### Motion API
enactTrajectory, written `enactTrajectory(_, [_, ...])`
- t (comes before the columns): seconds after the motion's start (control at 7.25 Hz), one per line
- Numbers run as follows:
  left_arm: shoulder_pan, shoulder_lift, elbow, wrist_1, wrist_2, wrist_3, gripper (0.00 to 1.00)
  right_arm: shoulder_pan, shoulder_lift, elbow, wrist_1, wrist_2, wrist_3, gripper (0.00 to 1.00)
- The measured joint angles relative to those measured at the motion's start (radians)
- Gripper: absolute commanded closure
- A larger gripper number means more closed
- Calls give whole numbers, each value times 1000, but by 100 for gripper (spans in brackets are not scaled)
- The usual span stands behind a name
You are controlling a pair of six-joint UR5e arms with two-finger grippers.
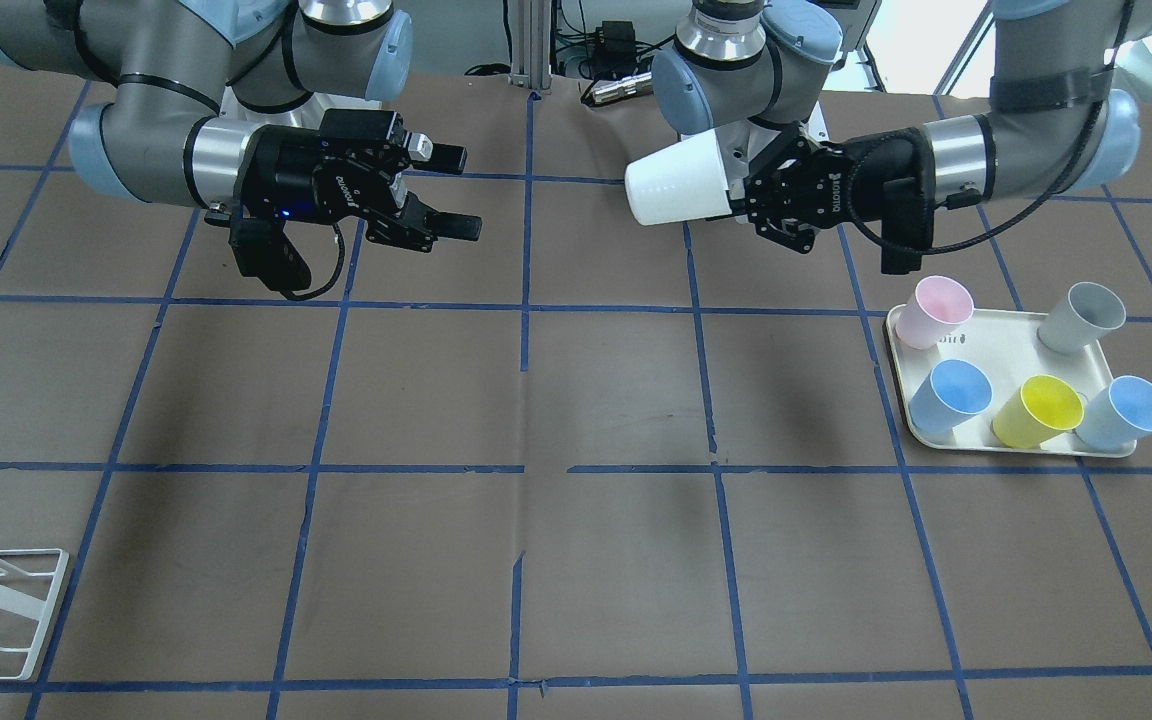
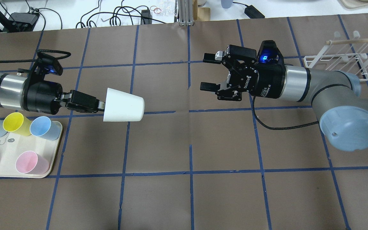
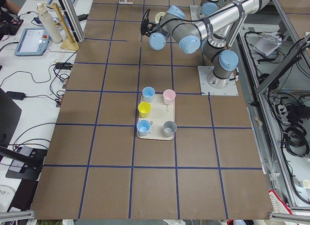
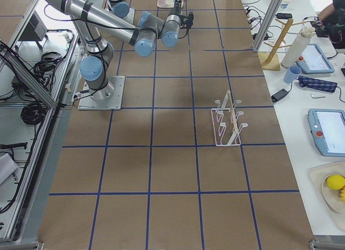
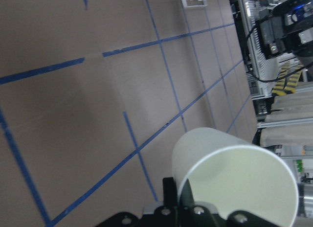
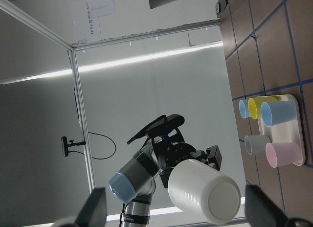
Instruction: Transfer IKEA cup to right arm and place on rack
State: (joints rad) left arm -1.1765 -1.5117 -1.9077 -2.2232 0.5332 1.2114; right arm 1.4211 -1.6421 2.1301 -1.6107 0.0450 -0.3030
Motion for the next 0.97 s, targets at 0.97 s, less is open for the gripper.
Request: enactTrajectory(0.97, [-266,-5,-81,9,-390,-72,100,-1,-11,-2,38,-4,15,0])
